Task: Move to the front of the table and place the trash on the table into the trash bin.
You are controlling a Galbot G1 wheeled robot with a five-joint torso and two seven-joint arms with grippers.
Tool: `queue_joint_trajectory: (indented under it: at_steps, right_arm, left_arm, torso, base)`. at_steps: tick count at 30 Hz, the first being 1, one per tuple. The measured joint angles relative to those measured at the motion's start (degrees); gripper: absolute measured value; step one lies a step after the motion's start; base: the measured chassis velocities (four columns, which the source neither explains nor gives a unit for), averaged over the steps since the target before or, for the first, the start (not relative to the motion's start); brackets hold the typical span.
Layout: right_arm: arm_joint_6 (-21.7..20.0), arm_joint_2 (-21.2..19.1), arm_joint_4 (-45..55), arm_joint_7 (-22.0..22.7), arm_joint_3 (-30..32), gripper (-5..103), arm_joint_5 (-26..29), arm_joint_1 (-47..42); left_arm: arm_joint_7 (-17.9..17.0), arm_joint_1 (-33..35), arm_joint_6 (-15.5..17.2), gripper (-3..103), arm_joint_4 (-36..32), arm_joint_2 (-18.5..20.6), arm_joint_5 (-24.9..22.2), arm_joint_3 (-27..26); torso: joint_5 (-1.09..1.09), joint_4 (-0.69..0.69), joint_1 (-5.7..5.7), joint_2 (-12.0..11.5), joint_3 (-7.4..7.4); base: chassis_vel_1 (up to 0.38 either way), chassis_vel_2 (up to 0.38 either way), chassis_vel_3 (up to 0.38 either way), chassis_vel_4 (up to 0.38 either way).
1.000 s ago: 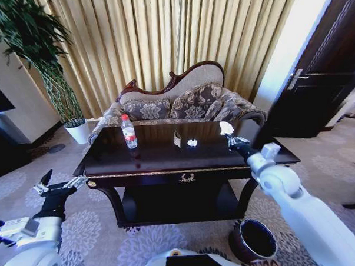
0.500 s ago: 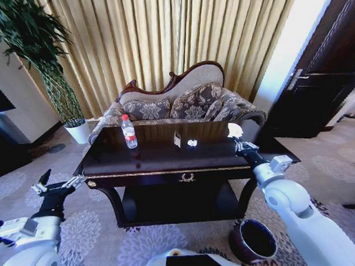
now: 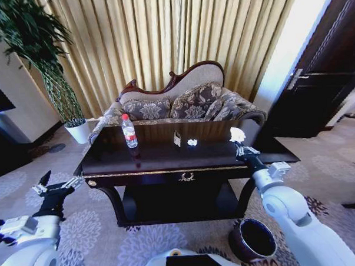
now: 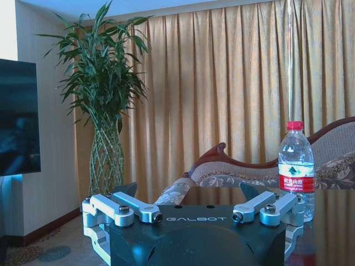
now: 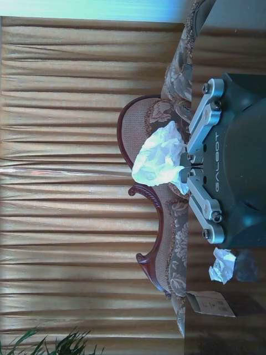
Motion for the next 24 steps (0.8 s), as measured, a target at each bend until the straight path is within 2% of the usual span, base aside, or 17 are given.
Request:
queue_joint_trajectory:
  at_steps: [24]
  right_arm:
    - [0.40, 0.09, 0.37, 0.07, -0.58, 0, -1.37, -0.96]
  left_arm:
    - [0.17, 0.51, -0.95, 100, -0.41, -0.95, 0.15, -0.70]
  torso:
    - [0.00, 0.00, -0.01, 0.01, 0.00]
  base:
    - [0.101, -0.101, -0.102, 0.099]
